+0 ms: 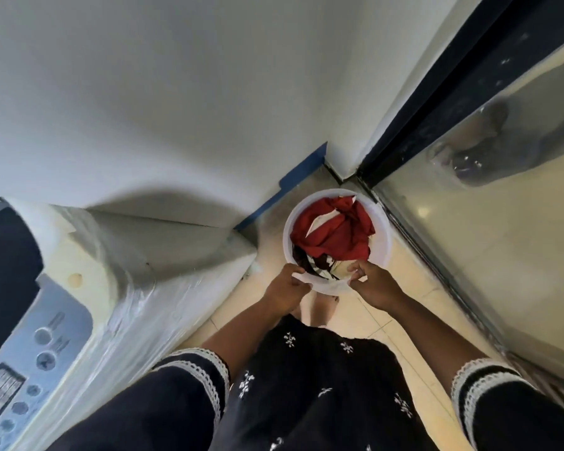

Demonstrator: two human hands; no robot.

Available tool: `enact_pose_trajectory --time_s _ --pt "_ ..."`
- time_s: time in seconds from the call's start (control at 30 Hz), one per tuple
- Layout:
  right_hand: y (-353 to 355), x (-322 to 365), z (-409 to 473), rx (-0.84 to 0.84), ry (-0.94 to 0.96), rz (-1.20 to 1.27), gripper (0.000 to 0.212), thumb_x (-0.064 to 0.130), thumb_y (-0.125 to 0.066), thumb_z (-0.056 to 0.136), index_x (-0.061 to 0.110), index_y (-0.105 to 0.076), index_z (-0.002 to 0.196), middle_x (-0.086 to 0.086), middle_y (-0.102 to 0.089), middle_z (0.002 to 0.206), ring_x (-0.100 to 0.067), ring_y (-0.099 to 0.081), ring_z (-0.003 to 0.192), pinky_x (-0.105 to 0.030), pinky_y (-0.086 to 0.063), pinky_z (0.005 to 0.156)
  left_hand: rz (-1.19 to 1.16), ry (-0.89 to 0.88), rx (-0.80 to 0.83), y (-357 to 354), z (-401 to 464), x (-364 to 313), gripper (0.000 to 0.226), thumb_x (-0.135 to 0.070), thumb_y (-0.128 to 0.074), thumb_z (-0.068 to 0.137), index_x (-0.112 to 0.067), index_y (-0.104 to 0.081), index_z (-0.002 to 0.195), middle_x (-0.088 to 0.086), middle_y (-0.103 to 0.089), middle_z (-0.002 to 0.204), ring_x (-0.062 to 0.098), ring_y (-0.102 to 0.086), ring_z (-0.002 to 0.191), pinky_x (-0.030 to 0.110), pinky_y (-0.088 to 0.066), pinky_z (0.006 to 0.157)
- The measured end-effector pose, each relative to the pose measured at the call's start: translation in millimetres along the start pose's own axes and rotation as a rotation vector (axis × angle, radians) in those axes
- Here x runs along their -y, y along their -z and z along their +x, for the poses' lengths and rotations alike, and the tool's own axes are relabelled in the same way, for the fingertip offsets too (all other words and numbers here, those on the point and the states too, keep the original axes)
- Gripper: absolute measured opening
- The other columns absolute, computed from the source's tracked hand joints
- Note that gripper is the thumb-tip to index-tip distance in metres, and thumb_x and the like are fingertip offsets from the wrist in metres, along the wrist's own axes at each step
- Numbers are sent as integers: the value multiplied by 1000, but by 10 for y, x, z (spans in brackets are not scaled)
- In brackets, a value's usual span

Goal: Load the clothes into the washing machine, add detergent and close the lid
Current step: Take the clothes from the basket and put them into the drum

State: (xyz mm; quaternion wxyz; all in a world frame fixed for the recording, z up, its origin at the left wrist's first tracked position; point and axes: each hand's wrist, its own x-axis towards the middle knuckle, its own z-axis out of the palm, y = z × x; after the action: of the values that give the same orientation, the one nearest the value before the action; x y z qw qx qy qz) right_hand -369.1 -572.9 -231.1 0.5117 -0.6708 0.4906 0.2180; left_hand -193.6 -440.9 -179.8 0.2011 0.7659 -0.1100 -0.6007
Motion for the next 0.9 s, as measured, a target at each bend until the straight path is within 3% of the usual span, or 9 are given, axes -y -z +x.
enact_pose_trajectory --time_s 0.17,0.3,0.4,0.47,0.53,0.63,0.7,0.8,0.9 --pt "-514 -150 905 228 38 -357 46 22 -61 89 19 -52 135 -8 -41 142 -31 -56 116 -37 -48 91 115 -25 -44 24 949 152 37 -22 -61 95 -14 -47 128 4 -61 102 15 -57 85 15 -42 59" --pt "-874 -272 1733 251 39 -489 56 23 -60 91 31 -43 144 -5 -12 158 -34 -55 120 -38 -49 94 156 -18 -46 15 1640 405 37 -26 -56 99 -18 -44 132 2 -57 107 17 -55 92 23 -44 68" --pt "-1074 -363 2224 309 53 -610 53 24 -58 91 40 -48 141 -2 17 163 -33 -46 132 -44 -48 101 153 -18 -55 -4 2004 639 35 -25 -56 98 -20 -47 132 3 -60 112 15 -55 92 17 -42 65" --pt "-1211 -470 2504 384 46 -735 47 24 -55 92 35 -53 139 0 17 164 -30 -28 145 -48 -45 105 150 -6 -61 -9 2151 779 34 -26 -55 99 -22 -47 132 0 -59 112 13 -55 91 12 -41 64" --pt "-1329 -525 2635 401 37 -781 50 24 -55 90 22 -53 140 -4 -2 166 -29 -27 146 -48 -45 106 159 -3 -67 3 2193 880 33 -26 -55 99 -23 -49 131 -2 -59 111 11 -56 90 10 -39 63" --pt "-1320 -460 2498 326 14 -621 50 23 -61 87 6 -51 132 -11 -53 138 -31 -56 122 -35 -50 94 125 16 -63 45 2056 933 30 -22 -56 98 -20 -51 128 -3 -59 105 -1 -54 75 4 -40 51" --pt "-1204 -389 2284 273 4 -533 31 26 -65 81 7 -65 106 -10 -66 114 -31 -64 105 -30 -47 75 123 29 -54 80 1865 935 29 -21 -57 98 -19 -52 126 -5 -59 99 -3 -54 72 7 -40 53" --pt "-941 -291 1873 150 -40 -383 24 35 -67 77 18 -57 62 -3 -62 70 -28 -64 81 -28 -38 64 149 8 -29 148 1508 864 33 -23 -61 95 -20 -52 126 -4 -61 101 7 -57 82 16 -41 64" --pt "-658 -7 1344 41 -33 -203 41 34 -73 82 21 -48 52 7 -47 55 -18 -50 65 -29 -32 54 145 -20 3 200 1147 720 35 -21 -66 90 -24 -50 122 0 -58 107 15 -57 93 19 -42 69"
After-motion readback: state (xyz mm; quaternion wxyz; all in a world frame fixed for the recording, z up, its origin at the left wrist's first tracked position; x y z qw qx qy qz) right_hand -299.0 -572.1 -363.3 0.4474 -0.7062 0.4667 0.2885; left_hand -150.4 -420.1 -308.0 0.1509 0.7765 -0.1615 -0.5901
